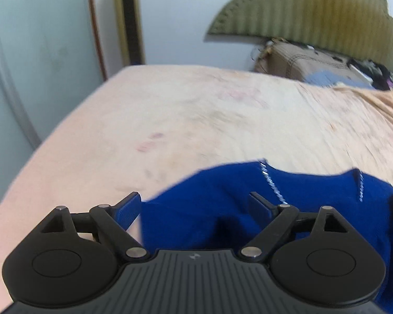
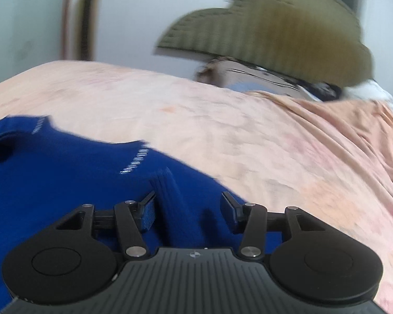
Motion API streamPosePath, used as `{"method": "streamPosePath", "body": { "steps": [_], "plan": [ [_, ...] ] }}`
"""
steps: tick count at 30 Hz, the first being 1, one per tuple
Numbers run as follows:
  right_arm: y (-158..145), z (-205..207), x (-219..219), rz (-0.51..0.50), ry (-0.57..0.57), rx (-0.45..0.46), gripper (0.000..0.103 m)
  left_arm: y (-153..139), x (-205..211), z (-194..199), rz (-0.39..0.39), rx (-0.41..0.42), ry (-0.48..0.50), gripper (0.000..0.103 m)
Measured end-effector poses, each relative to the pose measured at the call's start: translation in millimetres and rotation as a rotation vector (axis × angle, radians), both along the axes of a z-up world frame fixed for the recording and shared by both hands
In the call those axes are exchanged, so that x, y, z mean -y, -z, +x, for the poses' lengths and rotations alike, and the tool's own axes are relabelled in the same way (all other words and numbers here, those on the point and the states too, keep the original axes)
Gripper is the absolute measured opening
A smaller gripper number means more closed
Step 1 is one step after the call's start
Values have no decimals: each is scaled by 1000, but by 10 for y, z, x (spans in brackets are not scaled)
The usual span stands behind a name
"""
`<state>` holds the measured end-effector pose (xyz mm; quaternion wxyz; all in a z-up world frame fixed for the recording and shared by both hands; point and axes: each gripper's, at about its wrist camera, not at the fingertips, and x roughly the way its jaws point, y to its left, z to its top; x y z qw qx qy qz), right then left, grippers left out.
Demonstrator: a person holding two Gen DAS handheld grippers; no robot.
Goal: Fold small clothes
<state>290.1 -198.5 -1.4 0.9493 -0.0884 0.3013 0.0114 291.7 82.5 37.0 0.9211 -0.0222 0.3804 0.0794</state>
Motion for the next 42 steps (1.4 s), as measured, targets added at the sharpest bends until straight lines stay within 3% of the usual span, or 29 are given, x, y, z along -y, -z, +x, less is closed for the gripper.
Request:
{"method": "streamPosePath", "body": {
  "steps": [3,7,10,14,17,19,22,24,26,28,30,35,39,42],
  "plan": [
    [-98,-121,188,65,61,27,57,-43,-220,-124,-31,10,-30,89],
    [-126,-258,250,149,-53,-2,62,42,-323,-348,-43,2,28,89],
    [-57,-264,111,174,-174,-64,62,138,-114,-481,86,-10,162,89],
    [-43,-285,-130,163,-227,-69,62,218,443,-643,359,35,381,89],
    [-43,-332,-270,142,-252,-67,65,310,811,-622,500,76,489,89],
    [-41,-369,-319,124,-266,-73,67,415,963,-454,566,75,487,89],
    [-21,-435,-336,101,-261,-83,69,550,977,-27,576,23,395,90],
    [6,-428,-255,86,-229,-86,74,535,815,264,540,4,269,91],
    [27,-427,-151,56,-168,-81,76,418,572,422,440,-20,137,91],
    [27,-409,-54,47,-109,-71,76,266,327,430,364,-4,25,90],
    [4,-408,48,85,-65,-58,77,138,110,311,310,20,-12,90],
    [-24,-527,200,119,30,2,79,114,-214,-227,200,11,39,90],
    [-44,-716,446,259,51,-17,81,209,-438,-707,8,-16,167,90],
    [-57,-892,572,296,64,-37,81,334,-537,-962,-147,-31,251,90]
  ]
}}
